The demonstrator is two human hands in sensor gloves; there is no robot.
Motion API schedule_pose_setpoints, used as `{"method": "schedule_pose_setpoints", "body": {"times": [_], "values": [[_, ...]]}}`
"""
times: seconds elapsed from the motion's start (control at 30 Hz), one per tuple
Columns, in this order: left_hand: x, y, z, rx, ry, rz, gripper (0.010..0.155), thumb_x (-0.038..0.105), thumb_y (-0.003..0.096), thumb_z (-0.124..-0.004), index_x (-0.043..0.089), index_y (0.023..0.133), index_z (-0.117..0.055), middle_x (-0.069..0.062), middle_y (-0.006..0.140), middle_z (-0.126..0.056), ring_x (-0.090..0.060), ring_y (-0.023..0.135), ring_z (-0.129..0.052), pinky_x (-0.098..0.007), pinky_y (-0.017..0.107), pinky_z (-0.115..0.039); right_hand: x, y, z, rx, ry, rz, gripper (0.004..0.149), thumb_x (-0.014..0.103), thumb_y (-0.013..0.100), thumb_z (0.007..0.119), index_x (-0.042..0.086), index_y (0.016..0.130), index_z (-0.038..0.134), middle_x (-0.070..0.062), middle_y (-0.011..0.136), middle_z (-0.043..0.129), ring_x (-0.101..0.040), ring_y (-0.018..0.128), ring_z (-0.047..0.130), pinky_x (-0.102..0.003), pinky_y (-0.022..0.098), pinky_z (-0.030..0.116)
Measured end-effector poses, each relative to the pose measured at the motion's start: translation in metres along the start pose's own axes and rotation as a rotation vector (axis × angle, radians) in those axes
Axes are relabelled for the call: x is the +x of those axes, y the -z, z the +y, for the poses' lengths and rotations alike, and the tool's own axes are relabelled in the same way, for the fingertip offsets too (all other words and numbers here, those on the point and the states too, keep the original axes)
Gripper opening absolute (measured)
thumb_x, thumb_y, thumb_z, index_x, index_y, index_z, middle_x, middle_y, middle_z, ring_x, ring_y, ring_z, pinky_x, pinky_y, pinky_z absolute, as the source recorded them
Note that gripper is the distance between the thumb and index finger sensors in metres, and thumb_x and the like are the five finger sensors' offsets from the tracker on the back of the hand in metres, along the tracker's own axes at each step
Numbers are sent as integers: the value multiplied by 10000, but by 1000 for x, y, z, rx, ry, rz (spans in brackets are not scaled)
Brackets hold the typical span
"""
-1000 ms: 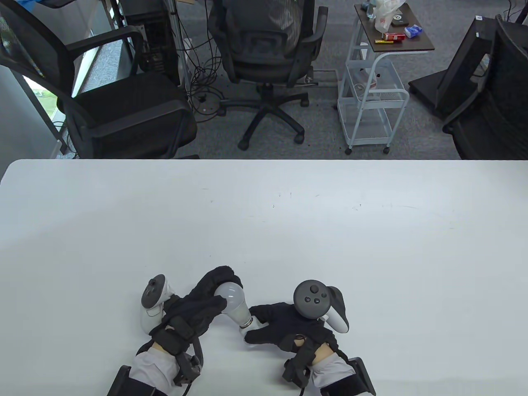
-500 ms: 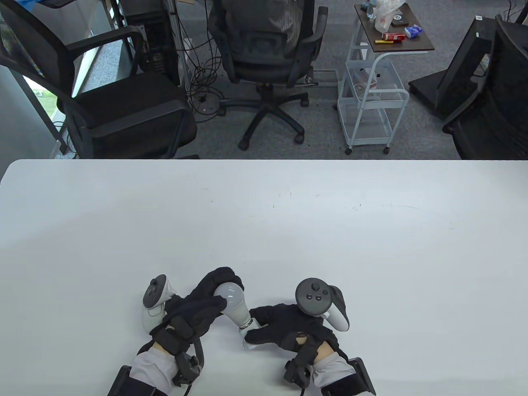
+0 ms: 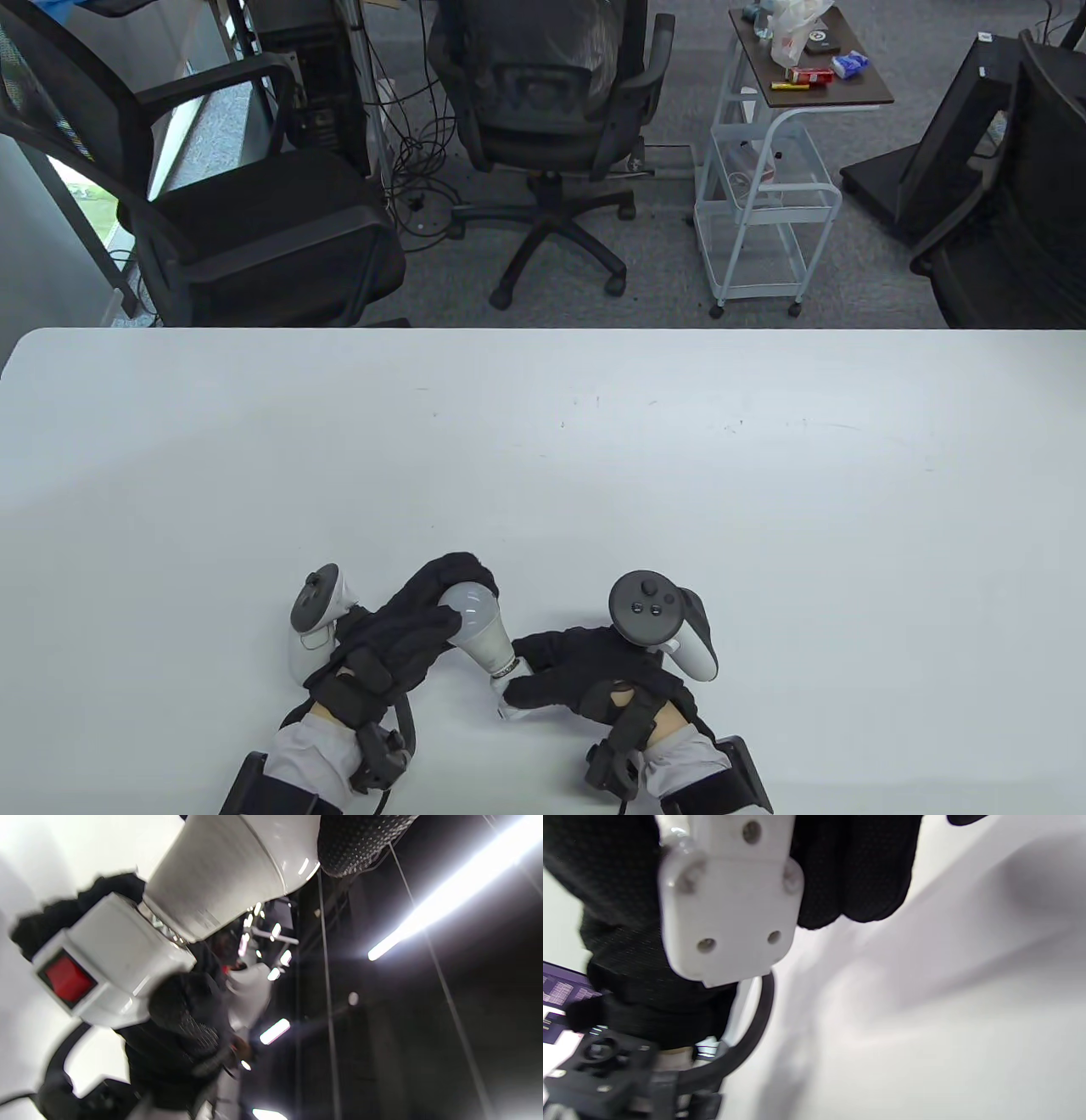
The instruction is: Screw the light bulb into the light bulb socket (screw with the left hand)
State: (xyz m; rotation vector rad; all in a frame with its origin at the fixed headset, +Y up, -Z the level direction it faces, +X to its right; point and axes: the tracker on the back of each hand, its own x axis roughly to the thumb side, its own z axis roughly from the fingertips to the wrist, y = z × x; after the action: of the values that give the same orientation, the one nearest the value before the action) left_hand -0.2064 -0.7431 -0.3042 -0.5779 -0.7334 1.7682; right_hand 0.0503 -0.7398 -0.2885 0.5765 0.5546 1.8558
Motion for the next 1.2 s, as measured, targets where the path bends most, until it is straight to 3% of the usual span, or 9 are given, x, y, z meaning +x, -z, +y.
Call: {"method": "schedule_pose_setpoints", "body": {"times": [0.17, 0.3, 0.5, 0.6, 0.7, 0.83, 1.07, 1.13, 1.2], "values": [[1, -1, -2, 60, 193, 110, 765, 622, 630, -736, 322, 1194, -315, -298, 1166, -157, -553, 1058, -113, -872, 627, -181, 1, -1, 0, -57, -85, 19, 617, 448, 433, 944, 42, 874, 797, -219, 773, 902, -451, 700, 866, -776, 639, 411], [7, -4, 0, 176, 340, 113, 664, 552, 638, -760, 310, 1164, -436, -235, 1124, -391, -488, 1070, -342, -856, 650, -286, 1, -1, 1, -60, -117, 30, 618, 441, 429, 950, 40, 875, 798, -222, 775, 901, -454, 703, 863, -779, 640, 405], [0, -1, 2, 16, 8, -12, 738, 362, 652, -712, 142, 1207, -279, -215, 1220, -364, -501, 1123, -293, -876, 645, -259, -2, 1, 0, 17, 33, -18, 615, 465, 442, 929, 41, 868, 799, -214, 756, 912, -440, 678, 882, -764, 637, 439], [1, -1, 2, 48, 85, 18, 711, 420, 659, -712, 191, 1210, -326, -223, 1241, -296, -540, 1103, -164, -878, 637, -220, -3, 1, 0, -25, 15, -7, 615, 455, 442, 933, 45, 878, 792, -216, 774, 900, -447, 697, 867, -770, 638, 421], [1, -3, 0, 92, 239, 115, 762, 609, 629, -743, 349, 1196, -307, -294, 1173, -136, -554, 1061, -123, -871, 632, -194, -1, -1, -1, -73, -66, 16, 615, 444, 435, 942, 43, 877, 794, -222, 775, 898, -455, 701, 861, -774, 639, 411], [4, -4, -1, 175, 334, 128, 672, 533, 650, -751, 343, 1174, -377, -239, 1138, -318, -491, 1068, -305, -853, 654, -262, 0, -2, -2, -90, -114, 30, 616, 432, 430, 951, 36, 876, 796, -228, 778, 895, -462, 707, 853, -777, 643, 400], [-6, 0, 2, 23, -5, -1, 718, 360, 657, -713, 178, 1208, -291, -167, 1237, -304, -474, 1127, -317, -867, 655, -271, -4, 1, -1, 27, 58, 4, 611, 441, 454, 920, 36, 887, 775, -227, 784, 886, -458, 705, 854, -766, 639, 424], [-6, -1, 2, 45, 50, 25, 720, 391, 654, -710, 214, 1217, -298, -161, 1249, -286, -517, 1116, -212, -875, 645, -235, -4, 0, -2, -14, 21, 22, 613, 431, 450, 927, 36, 893, 773, -232, 796, 878, -465, 720, 841, -772, 639, 410], [-7, -2, 2, 53, 126, 97, 753, 562, 654, -724, 325, 1216, -282, -259, 1219, -159, -562, 1081, -137, -875, 633, -215, -1, -2, -3, -78, -64, 32, 615, 420, 443, 939, 35, 894, 775, -237, 803, 872, -470, 727, 834, -776, 641, 396]]}}
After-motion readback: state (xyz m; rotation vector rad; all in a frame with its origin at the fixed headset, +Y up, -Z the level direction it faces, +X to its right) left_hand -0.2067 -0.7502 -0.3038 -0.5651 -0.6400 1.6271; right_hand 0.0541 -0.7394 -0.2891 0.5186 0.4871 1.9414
